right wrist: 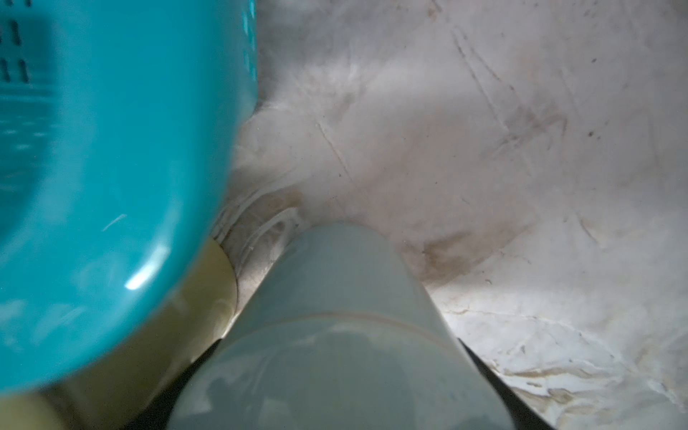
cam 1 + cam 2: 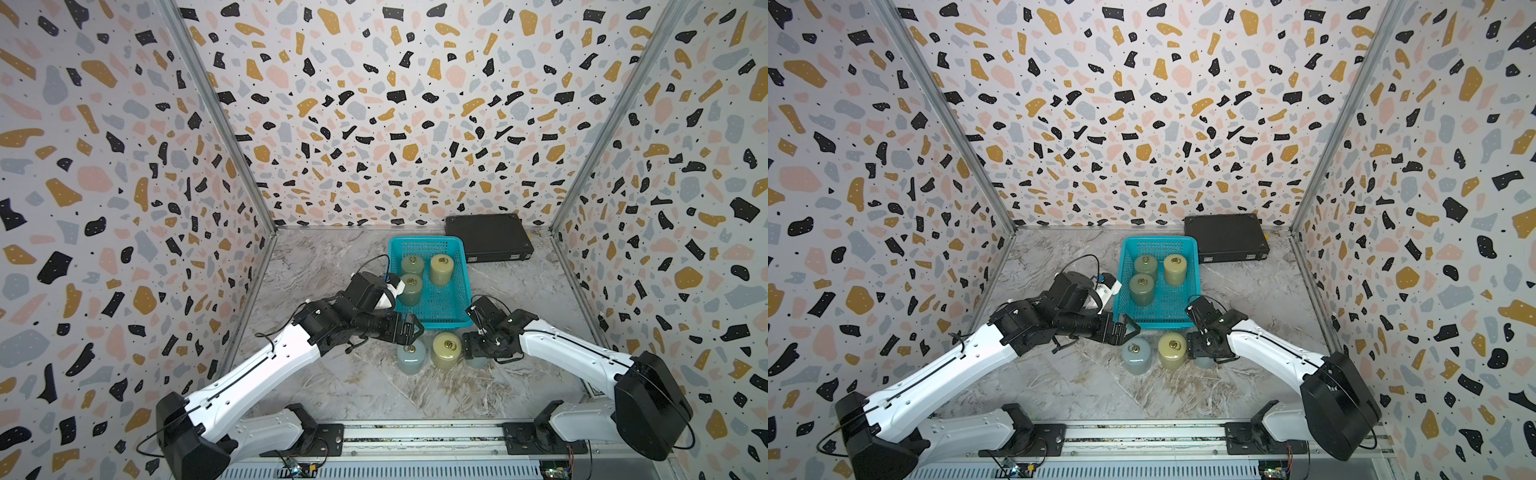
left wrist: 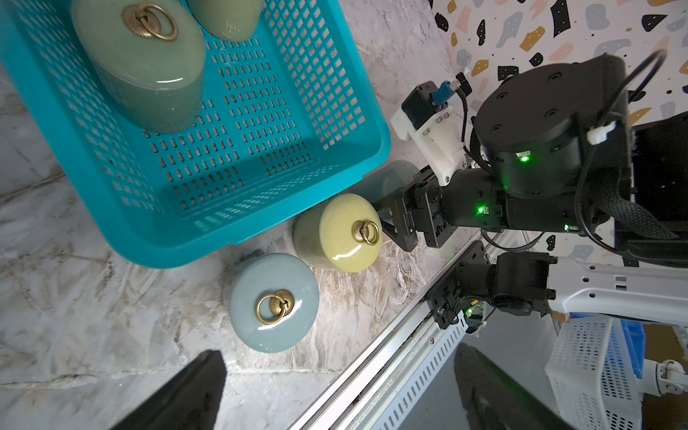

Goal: Take the tea canister out of the basket
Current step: Place the tea canister at the center of the board.

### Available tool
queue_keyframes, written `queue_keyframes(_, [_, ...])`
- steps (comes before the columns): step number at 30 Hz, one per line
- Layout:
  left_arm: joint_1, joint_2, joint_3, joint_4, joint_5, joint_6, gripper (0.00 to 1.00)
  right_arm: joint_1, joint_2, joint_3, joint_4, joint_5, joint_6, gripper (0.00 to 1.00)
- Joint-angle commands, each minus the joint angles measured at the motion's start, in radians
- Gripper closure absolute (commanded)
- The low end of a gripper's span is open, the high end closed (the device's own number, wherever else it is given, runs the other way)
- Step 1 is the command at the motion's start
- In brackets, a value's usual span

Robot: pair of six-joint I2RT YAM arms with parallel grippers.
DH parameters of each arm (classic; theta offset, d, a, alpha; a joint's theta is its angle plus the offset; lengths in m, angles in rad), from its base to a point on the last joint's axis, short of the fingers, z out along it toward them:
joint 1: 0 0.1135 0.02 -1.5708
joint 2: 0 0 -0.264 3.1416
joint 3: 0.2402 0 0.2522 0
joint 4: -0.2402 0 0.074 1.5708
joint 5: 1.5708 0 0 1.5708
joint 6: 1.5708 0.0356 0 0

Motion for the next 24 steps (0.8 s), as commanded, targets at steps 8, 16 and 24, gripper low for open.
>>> queue_keyframes(8, [-0.004, -0.003, 0.037, 0.007, -0.012, 0.002, 0.0, 0.009, -0.012, -0.016, 0.025, 0.009, 0.002, 0.12])
queue_keyframes(16, [-0.005, 0.001, 0.06, -0.019, -0.083, 0.016, 0.0, 0.009, -0.081, 0.019, -0.033, 0.026, -0.006, 0.04])
queue_keyframes(24, [-0.004, 0.092, 0.13, -0.058, -0.167, 0.032, 0.0, 0.009, -0.218, 0.112, -0.145, 0.04, -0.063, 0.01])
